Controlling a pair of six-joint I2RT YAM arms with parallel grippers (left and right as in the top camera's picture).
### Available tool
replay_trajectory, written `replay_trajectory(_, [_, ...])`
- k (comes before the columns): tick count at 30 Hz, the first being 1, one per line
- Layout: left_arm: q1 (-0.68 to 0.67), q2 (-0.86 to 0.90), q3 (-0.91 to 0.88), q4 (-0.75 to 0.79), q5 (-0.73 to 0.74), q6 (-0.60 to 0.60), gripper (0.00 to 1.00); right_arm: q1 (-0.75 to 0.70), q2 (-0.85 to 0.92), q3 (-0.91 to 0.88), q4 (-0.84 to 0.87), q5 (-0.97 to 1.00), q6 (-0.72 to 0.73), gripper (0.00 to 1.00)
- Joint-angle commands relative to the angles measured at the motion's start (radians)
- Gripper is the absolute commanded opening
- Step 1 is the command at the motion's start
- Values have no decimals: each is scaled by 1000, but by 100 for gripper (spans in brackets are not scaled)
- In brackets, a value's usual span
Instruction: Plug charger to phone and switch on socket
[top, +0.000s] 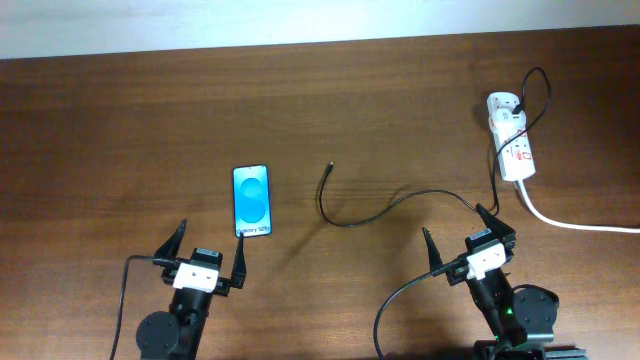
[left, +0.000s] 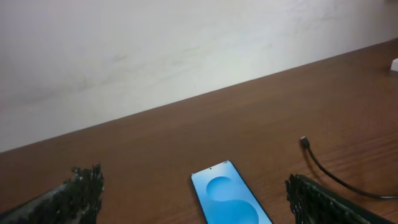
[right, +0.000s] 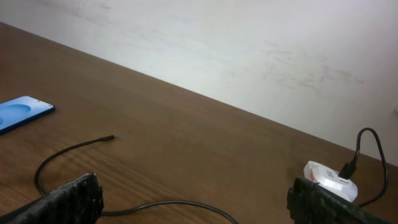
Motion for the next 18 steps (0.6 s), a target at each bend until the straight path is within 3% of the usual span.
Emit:
replay_trajectory(1, [-2,4,43,7,-6,-39,99,9,-8,-9,2,4,-3,99])
replay_trajectory(10, [-2,33,116,6,-3,-39,99,9,-8,-9,2,5,-3,99])
replay_trajectory(18, [-2,171,208,6,-3,-39,99,9,-8,-9,2,5,-3,99])
